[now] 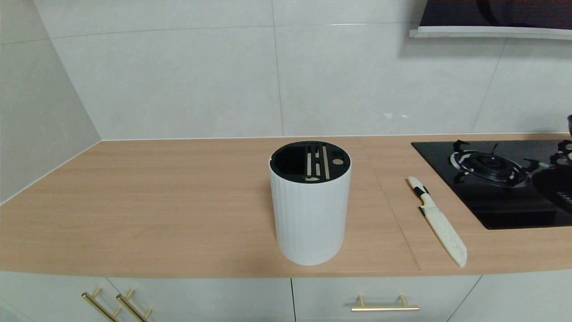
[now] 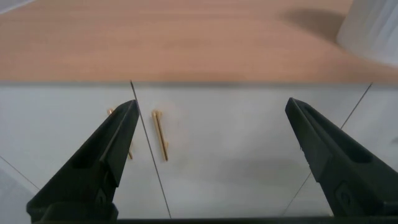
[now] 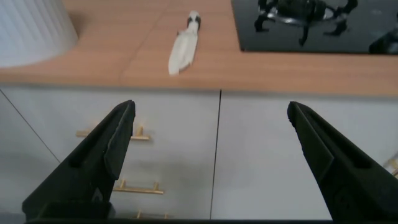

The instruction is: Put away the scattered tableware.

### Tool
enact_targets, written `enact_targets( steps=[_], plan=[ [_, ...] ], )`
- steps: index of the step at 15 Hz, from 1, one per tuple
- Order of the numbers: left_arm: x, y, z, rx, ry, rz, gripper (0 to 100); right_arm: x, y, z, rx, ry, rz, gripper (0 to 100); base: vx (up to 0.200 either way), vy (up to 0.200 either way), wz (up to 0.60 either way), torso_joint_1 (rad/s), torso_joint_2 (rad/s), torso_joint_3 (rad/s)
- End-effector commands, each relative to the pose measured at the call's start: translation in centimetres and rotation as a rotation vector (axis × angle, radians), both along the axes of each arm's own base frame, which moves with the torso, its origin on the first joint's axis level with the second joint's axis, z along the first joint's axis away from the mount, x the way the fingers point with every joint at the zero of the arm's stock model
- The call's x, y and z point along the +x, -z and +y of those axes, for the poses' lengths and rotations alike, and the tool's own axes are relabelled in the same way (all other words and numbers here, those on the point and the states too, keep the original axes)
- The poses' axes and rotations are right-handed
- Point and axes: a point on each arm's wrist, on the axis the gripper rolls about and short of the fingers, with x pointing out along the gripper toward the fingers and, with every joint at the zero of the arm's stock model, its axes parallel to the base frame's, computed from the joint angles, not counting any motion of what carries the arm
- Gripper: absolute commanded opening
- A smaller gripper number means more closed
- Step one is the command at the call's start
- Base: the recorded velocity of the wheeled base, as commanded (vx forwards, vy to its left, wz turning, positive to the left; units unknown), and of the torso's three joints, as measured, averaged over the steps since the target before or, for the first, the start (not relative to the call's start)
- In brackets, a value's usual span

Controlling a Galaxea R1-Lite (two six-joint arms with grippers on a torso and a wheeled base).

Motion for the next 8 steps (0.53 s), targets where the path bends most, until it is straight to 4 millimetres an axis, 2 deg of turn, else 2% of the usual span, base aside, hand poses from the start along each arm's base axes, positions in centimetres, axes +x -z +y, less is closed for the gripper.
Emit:
enact_targets(
  steps=[1, 8],
  plan=[
    [0.00, 0.00, 0.00, 0.001, -0.001, 0.001, 100, 0.01, 0.00, 0.00, 0.000, -0.001, 0.001, 100, 0.000, 0.000, 0.00, 0.237, -0.53, -0.290],
    [0.00, 0.00, 0.00, 0.001, -0.001, 0.001, 100, 0.01, 0.00, 0.00, -0.002, -0.001, 0.001, 100, 0.000, 0.000, 0.00, 0.261, -0.57, -0.307]
  ],
)
